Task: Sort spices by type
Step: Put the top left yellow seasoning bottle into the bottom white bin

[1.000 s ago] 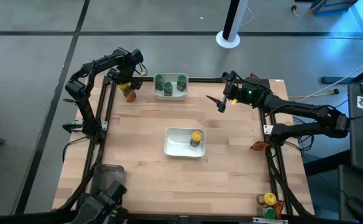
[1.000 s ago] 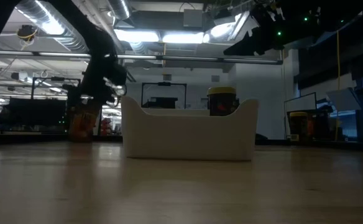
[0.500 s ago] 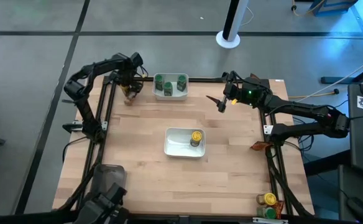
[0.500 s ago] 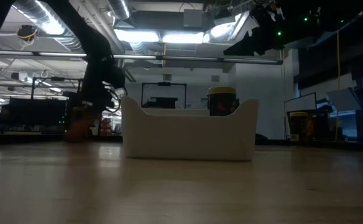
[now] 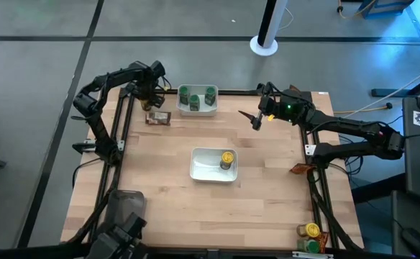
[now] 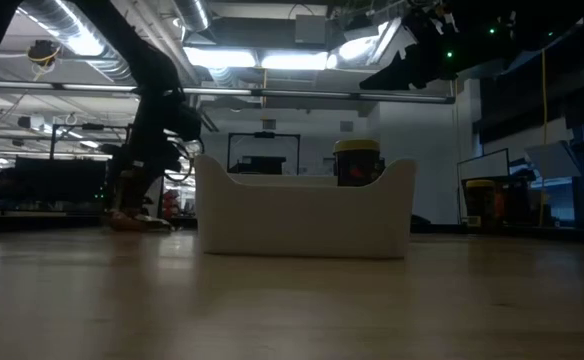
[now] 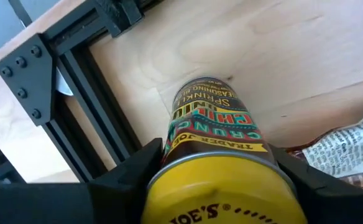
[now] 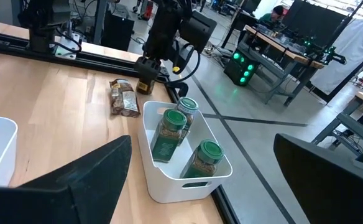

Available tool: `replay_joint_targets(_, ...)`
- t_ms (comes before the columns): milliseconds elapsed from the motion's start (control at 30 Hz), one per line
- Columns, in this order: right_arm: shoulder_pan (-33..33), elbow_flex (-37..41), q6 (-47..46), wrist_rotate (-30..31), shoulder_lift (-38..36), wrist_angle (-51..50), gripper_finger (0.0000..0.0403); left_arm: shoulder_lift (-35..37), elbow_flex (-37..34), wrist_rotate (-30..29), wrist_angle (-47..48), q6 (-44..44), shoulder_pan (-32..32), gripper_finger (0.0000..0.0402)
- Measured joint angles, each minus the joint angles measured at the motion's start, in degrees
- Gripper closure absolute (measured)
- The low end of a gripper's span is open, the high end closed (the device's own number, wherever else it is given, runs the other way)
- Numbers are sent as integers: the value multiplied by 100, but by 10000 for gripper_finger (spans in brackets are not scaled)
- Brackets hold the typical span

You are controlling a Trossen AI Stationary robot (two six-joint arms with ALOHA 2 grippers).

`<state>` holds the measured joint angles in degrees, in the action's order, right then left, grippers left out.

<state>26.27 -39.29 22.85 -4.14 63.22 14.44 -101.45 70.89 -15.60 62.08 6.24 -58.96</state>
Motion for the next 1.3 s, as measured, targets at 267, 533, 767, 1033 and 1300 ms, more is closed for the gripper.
replay_joint_targets(267, 0, 0, 0, 0, 0, 9, 13, 378, 28, -28, 93, -206, 280, 201)
replay_joint_targets(533, 0, 0, -2, 0, 0, 1, 13, 1211, 331, -123, 195, -57, 832, 201)
replay_joint_targets(767, -1, 0, -15, 0, 0, 11, 13, 1891, 408, 63, 100, 187, 1711, 195)
replay_joint_targets(1033, -5, 0, -27, -291, 2, 36, 13, 2194, 413, 192, -522, 390, 2928, 192)
replay_joint_targets(1300, -5, 0, -106, -722, 2, 172, 13, 2183, 411, 734, -1700, -249, 3920, 191)
